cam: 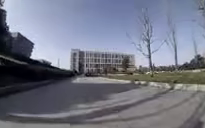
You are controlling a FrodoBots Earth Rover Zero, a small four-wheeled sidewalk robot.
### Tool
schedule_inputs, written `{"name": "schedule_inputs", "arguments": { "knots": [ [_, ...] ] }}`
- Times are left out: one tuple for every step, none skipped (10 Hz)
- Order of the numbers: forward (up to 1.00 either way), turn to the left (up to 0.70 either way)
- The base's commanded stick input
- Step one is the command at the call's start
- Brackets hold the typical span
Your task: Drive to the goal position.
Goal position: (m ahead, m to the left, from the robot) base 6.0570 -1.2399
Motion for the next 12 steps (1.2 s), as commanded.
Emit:
{"name": "schedule_inputs", "arguments": {
  "knots": [
    [0.85, 0.00],
    [0.95, 0.00],
    [1.00, 0.00],
    [1.00, 0.00],
    [1.00, 0.00],
    [1.00, 0.00],
    [1.00, 0.00],
    [1.00, 0.23],
    [1.00, 0.40],
    [1.00, 0.31],
    [1.00, 0.05],
    [1.00, 0.00]
  ]
}}
